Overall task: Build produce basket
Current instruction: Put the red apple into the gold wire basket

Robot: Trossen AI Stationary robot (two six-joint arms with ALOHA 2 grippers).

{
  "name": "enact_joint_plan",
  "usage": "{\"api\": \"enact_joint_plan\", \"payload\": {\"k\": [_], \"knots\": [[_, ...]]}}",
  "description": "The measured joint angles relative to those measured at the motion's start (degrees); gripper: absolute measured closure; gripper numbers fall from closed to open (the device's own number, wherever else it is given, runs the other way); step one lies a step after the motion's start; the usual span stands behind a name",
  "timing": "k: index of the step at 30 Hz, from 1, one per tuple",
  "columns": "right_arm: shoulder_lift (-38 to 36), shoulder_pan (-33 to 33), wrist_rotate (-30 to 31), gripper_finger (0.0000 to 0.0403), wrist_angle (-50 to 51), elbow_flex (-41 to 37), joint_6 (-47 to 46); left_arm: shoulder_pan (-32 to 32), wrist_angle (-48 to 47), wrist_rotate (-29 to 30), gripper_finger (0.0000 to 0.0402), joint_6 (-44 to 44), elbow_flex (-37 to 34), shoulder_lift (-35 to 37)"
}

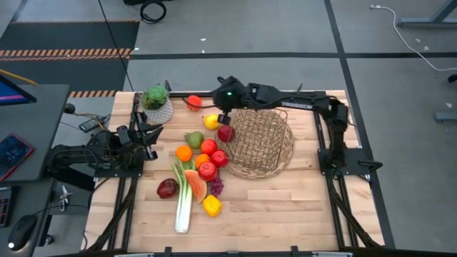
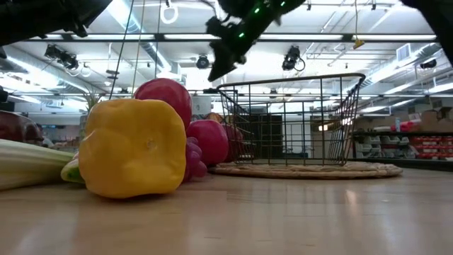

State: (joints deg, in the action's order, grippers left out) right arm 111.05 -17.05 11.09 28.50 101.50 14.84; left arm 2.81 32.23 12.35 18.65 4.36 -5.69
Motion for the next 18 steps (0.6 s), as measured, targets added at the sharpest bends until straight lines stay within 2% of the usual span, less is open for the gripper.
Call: {"api": "enact_joint_plan", "payload": {"k": [5, 10, 13, 18], "knots": [[7.46, -0.41, -4.99, 0.0355, -2.50, 6.95, 0.03, -0.07, -0.32, -0.01, 0.0349, -0.02, 0.00, 0.04], [15.34, 0.16, -7.84, 0.0355, 5.07, 19.01, -0.09, 0.01, -0.30, 0.11, 0.0349, -1.57, 0.00, 0.04], [18.77, 0.80, -12.18, 0.0355, 10.69, 26.57, -0.93, -0.02, -1.09, 2.52, 0.0345, -3.62, 0.27, 0.07], [21.84, 3.32, -22.77, 0.0355, 19.10, 33.44, -2.00, 0.25, -12.70, 6.55, 0.0340, -5.01, 5.17, 0.04]]}}
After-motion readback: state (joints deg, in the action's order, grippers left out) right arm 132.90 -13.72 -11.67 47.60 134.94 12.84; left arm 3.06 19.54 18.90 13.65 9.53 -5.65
